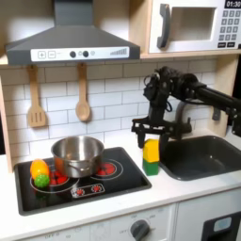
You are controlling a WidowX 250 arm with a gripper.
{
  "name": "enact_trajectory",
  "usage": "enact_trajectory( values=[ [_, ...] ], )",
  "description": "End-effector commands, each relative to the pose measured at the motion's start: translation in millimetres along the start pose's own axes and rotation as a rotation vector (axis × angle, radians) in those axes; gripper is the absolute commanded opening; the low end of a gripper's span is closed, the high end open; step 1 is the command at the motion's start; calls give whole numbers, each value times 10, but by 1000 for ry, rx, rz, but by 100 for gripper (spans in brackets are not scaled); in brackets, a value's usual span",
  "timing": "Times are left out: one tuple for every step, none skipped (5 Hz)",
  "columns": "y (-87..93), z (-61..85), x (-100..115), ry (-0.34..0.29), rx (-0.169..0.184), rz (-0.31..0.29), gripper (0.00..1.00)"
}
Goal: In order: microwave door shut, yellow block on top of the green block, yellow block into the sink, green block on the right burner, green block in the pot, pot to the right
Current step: 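Put the yellow block on top of the green block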
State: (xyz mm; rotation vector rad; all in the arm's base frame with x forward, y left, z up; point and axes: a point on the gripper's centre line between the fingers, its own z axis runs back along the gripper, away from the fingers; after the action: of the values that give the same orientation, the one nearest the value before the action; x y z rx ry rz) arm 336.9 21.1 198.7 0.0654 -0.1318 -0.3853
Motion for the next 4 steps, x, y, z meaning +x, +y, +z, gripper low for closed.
enact_trajectory(
  values=[
    [-13, -39, 6, 12, -6, -2, 100],
    [-1, -15, 22, 7, -7, 1, 100],
    [31, 110, 48, -13, -9, 17, 100],
    [62, 228, 67, -33, -18, 24, 100]
  ],
)
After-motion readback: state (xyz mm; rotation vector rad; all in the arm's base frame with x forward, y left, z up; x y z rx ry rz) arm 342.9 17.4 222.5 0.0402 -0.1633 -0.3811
